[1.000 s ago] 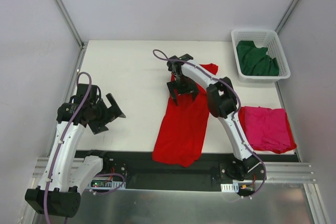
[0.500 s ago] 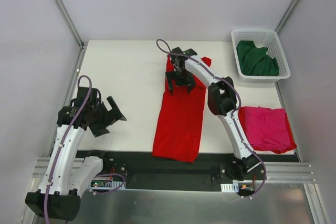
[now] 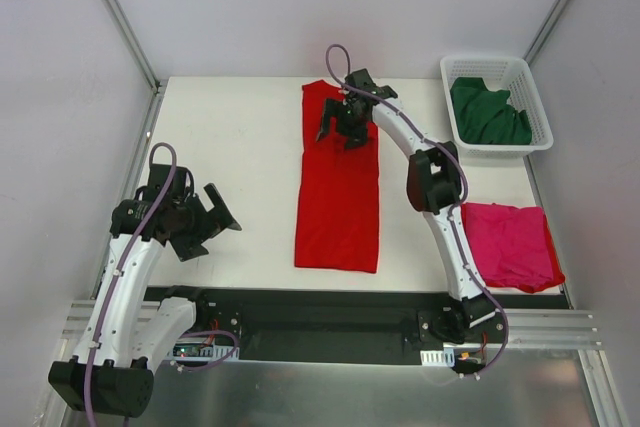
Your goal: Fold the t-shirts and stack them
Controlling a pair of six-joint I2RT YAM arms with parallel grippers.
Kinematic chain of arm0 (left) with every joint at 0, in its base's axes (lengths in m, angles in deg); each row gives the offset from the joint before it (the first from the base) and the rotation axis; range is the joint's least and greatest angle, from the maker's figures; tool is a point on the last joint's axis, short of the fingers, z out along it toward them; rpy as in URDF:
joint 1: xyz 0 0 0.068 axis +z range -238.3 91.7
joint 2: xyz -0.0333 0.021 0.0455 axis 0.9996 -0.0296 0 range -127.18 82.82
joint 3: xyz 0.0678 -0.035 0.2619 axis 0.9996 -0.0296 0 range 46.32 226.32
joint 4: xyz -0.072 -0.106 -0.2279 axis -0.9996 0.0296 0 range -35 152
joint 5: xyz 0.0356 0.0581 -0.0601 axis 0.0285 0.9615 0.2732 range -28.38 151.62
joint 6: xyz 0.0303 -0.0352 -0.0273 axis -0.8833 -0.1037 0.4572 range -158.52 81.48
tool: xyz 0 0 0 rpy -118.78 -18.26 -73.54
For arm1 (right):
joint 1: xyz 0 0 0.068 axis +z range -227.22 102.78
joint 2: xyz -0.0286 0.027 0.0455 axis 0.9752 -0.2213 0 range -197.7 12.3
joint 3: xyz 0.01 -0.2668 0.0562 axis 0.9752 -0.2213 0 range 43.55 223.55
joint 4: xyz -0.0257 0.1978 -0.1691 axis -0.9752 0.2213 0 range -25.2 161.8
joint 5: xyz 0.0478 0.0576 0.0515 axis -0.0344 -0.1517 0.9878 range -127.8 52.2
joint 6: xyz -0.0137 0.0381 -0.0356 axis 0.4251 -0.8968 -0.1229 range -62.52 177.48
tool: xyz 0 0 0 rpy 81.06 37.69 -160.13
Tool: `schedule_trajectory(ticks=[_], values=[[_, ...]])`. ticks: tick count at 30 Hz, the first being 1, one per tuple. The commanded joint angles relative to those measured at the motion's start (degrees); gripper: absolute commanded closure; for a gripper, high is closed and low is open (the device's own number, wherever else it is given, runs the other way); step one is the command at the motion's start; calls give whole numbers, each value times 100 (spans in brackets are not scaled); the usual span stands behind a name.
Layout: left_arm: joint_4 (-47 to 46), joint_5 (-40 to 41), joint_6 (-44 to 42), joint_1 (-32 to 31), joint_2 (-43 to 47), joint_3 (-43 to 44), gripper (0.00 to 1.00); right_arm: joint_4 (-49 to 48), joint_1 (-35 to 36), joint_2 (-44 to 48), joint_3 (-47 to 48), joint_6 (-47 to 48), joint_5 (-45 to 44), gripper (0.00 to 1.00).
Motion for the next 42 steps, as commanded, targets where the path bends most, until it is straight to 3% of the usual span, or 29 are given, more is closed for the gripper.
schedule_trajectory(ticks=[1,7,12,17,20,31,42], values=[[113,63,-1,62,-61,119,1,-710,94,454,118,-422,670,4],[17,19,35,62,-97,137,1,-324,330,2361,-838,237,-287,4],[-71,-51,70,62,-132,172,1,1141,962,2751,-1648,1072,-1323,4],[-89,-25,122,62,-105,146,1,1250,2079,3156,-3281,1240,-2177,4],[-106,-51,166,62,-70,154,1,1408,2501,2902,-3635,1214,-2415,4],[-107,-86,263,62,18,189,1,1734,2757,2409,-3320,1468,-2820,4],[-115,-77,333,62,132,58,1,1584,2862,2075,-3110,1398,-2591,4]])
